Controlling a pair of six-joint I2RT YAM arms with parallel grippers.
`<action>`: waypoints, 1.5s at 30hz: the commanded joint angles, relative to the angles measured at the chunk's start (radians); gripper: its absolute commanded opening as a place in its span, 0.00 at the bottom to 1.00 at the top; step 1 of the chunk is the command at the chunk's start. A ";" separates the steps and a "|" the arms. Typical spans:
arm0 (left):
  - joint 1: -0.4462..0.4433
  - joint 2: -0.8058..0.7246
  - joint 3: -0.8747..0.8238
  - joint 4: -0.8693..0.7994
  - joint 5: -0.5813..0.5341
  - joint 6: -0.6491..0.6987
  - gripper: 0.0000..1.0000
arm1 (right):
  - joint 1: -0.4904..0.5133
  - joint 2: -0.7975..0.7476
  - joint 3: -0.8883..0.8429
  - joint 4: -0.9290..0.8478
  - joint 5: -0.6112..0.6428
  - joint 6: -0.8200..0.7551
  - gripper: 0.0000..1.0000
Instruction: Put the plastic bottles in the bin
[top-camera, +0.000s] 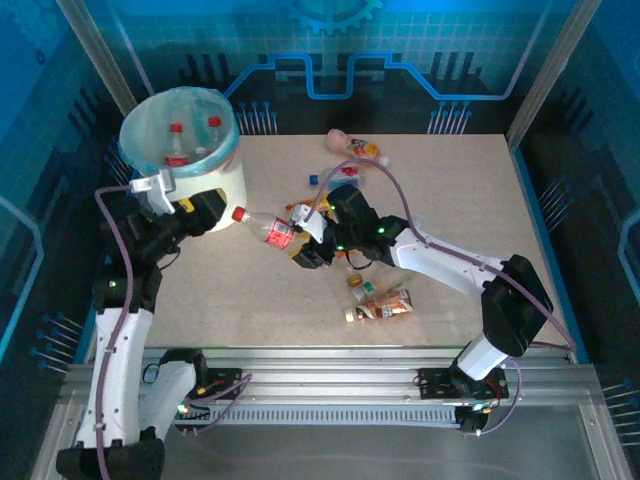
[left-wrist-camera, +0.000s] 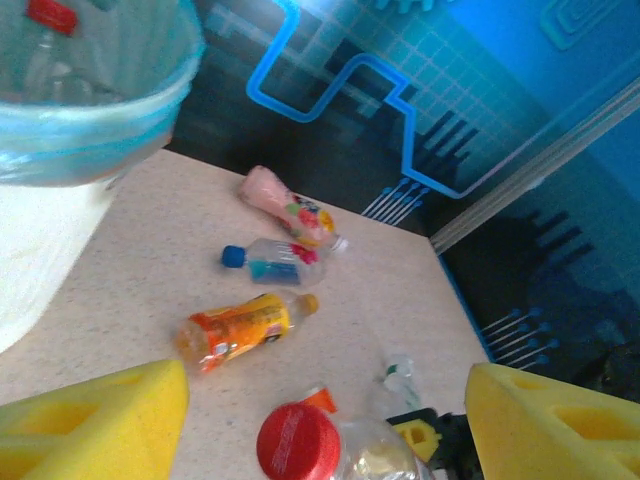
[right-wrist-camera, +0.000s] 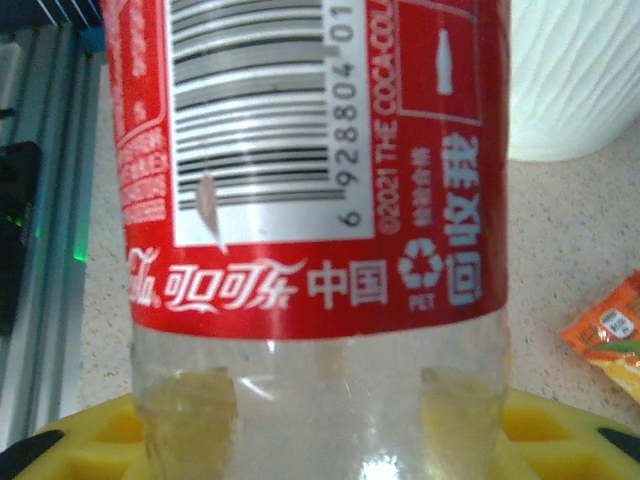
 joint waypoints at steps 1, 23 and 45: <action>-0.009 0.021 0.036 0.104 0.118 -0.096 0.73 | -0.005 -0.043 -0.006 0.076 -0.052 0.041 0.51; -0.193 0.143 0.127 -0.067 0.099 -0.011 0.39 | -0.011 -0.092 -0.011 0.107 -0.098 0.151 0.52; -0.191 0.124 0.285 -0.063 -0.228 -0.021 0.00 | 0.011 -0.212 -0.066 0.156 0.098 0.175 1.00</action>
